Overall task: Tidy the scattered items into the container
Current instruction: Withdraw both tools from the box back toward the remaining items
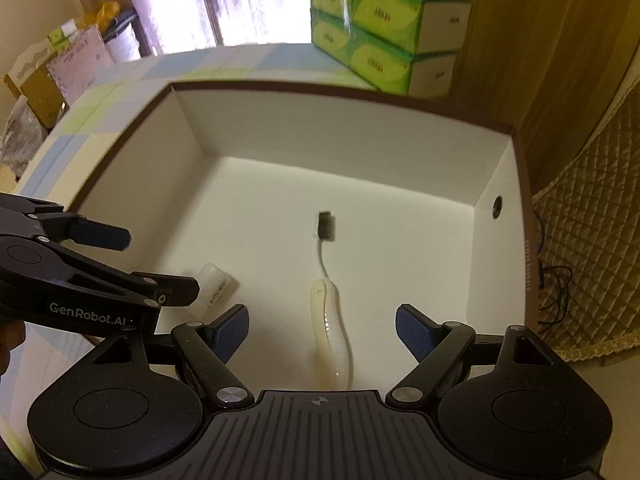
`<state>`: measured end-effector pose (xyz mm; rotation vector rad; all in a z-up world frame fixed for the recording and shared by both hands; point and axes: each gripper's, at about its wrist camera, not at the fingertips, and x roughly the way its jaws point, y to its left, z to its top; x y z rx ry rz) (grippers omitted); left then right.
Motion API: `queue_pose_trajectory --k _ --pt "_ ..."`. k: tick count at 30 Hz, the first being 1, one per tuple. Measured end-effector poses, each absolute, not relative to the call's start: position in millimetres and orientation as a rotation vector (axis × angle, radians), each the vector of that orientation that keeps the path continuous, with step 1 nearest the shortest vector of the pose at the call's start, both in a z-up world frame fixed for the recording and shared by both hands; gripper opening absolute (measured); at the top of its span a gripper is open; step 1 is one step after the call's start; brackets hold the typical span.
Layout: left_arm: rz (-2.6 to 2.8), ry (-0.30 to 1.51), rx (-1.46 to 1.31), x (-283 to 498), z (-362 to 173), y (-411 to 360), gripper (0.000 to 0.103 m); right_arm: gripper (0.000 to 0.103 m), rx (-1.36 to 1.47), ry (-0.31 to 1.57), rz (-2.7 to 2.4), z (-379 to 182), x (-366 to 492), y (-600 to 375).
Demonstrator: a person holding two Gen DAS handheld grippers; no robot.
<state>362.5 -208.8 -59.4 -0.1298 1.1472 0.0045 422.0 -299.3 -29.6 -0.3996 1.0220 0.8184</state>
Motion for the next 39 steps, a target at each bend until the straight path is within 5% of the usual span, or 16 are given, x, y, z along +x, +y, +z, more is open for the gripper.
queue_pose_trajectory --k 14,39 --pt "0.048 0.995 -0.082 312.1 -5.5 -199.3 0.096 0.086 -0.293 0.898 0.824 5.3 387.7 -313.6" --pt "-0.050 0.958 -0.071 184.7 20.3 -135.3 0.097 0.086 -0.206 0.862 0.688 15.6 273.8 -319.3"
